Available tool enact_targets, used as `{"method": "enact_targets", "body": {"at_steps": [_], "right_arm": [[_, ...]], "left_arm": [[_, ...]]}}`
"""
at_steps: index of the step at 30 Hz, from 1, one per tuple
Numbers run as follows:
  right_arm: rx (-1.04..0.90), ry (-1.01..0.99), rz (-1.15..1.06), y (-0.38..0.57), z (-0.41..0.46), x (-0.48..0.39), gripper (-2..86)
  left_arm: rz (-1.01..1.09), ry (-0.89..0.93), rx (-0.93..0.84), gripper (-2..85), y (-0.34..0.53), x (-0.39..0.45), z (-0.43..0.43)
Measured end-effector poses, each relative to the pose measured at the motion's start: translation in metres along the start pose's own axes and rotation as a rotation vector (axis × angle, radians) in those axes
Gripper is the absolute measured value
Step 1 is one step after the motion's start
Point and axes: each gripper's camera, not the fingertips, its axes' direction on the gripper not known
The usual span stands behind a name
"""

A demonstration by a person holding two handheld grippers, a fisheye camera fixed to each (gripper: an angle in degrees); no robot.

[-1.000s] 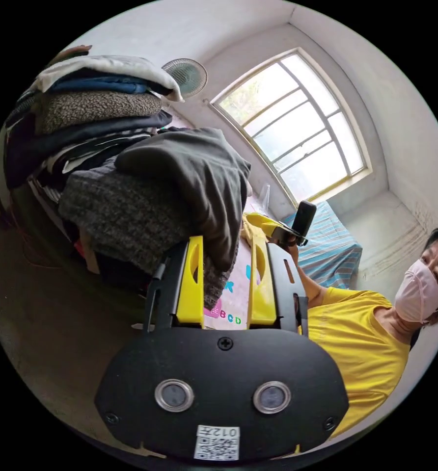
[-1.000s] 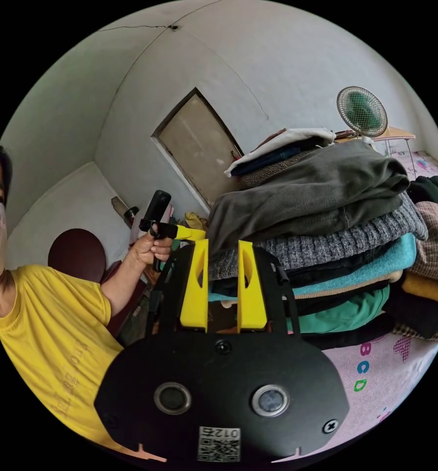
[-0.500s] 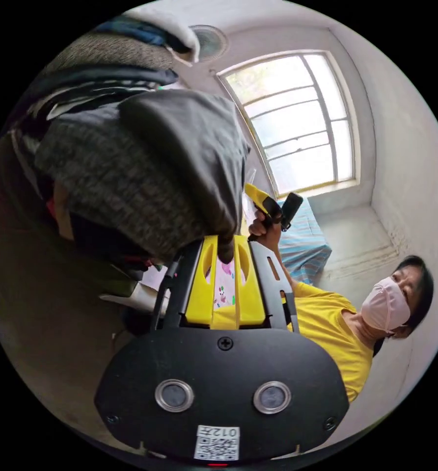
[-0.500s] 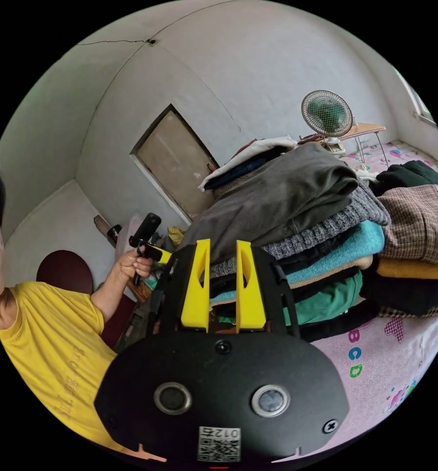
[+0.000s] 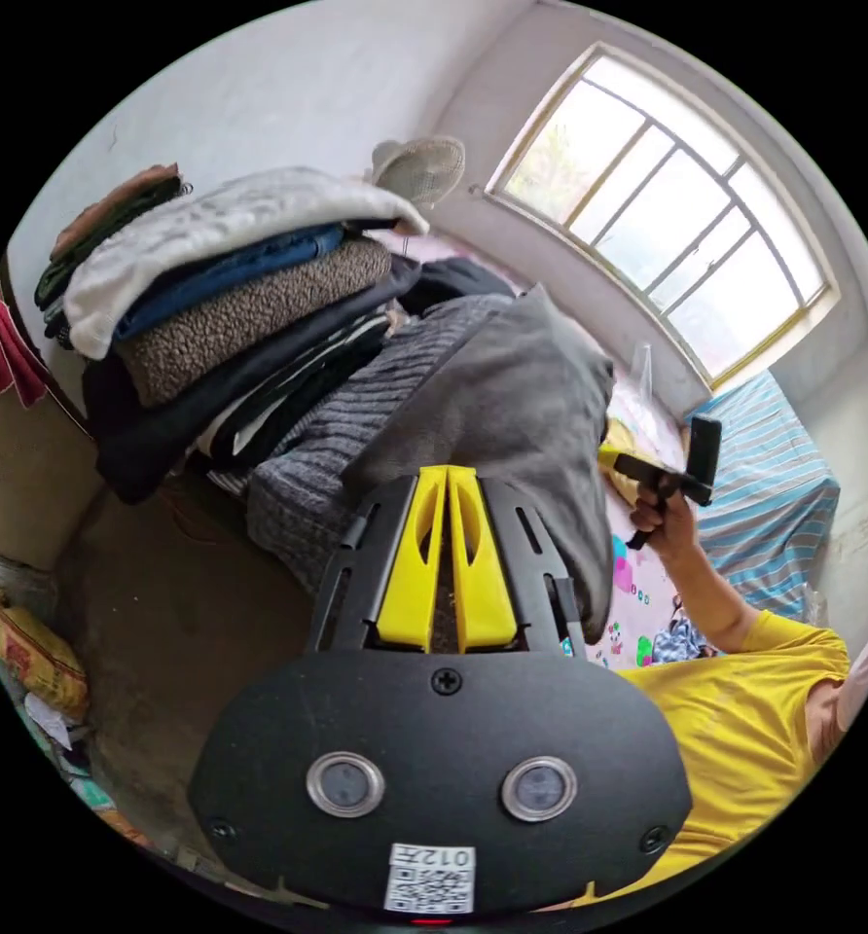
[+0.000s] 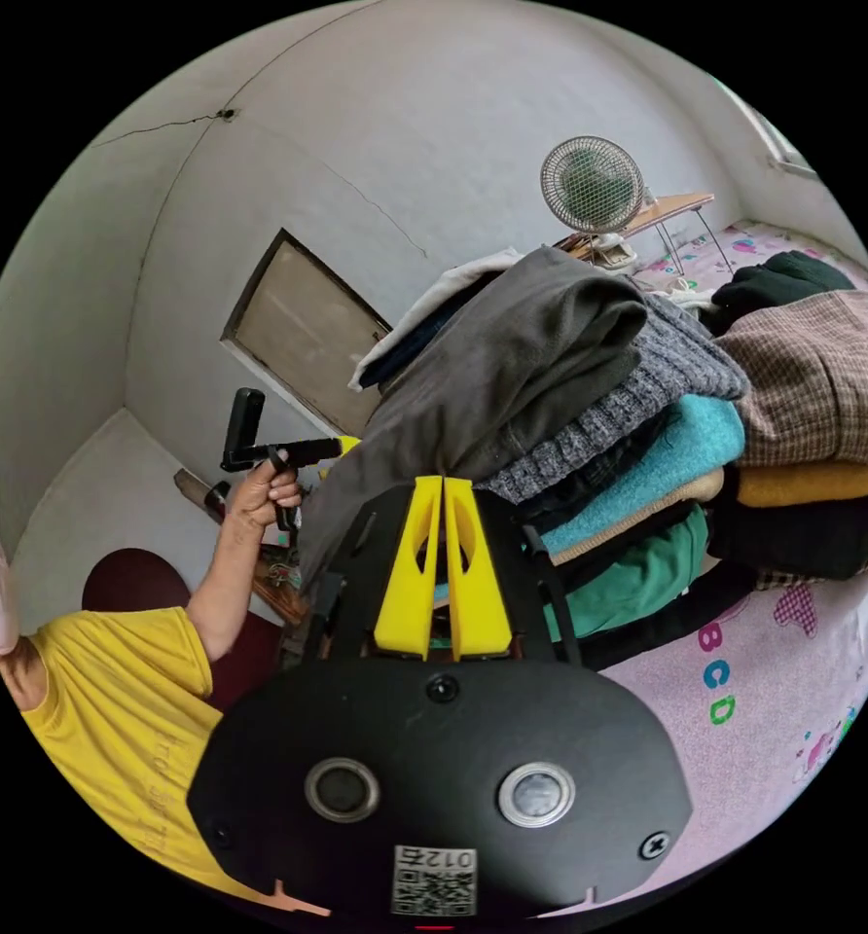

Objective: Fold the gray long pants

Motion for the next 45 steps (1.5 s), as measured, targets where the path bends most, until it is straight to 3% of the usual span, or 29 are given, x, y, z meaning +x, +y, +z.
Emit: {"method": "enact_targets", "body": {"at_steps": [8,14,18,21,24,28,34,38,42,45], "right_arm": [[-0.087,-0.012,-0.061,-0.014,0.006,0.019,1.0],[0.029,0.116,-0.061,-0.024,-0.033,0.03,1.3],[0.124,0.065,-0.161,-0.051,-0.045,0.025,0.9],[0.015,0.044,-0.26,-0.067,-0.022,0.027,0.6],[-0.112,0.181,-0.225,-0.08,0.001,0.058,0.4],[-0.096,0.047,-0.16,-0.088,-0.011,0.083,0.5],[0.119,0.104,-0.26,-0.112,-0.066,0.061,0.6],[0.162,0.161,-0.248,-0.158,-0.059,0.059,0.6],[-0.004,0.251,-0.315,-0.201,-0.006,0.065,0.6],[-0.195,0.354,-0.201,-0.222,0.034,0.114,0.6]], "left_arm": [[-0.037,0.161,0.026,0.5,0.02,-0.008,0.035],[0.066,-0.07,0.187,0.5,0.051,0.077,0.003],[0.217,-0.064,0.104,0.5,0.055,0.135,0.038],[0.198,-0.203,0.009,0.5,0.058,0.132,0.076],[0.155,-0.113,0.015,0.5,0.065,0.11,0.095],[0.138,-0.058,0.008,0.5,0.07,0.107,0.103],[0.21,-0.276,0.153,0.4,0.067,0.166,0.069],[0.218,-0.267,0.111,0.4,0.049,0.172,0.094],[0.167,-0.33,-0.003,0.5,0.045,0.15,0.14],[0.132,-0.264,0.04,0.5,0.055,0.132,0.147]]}}
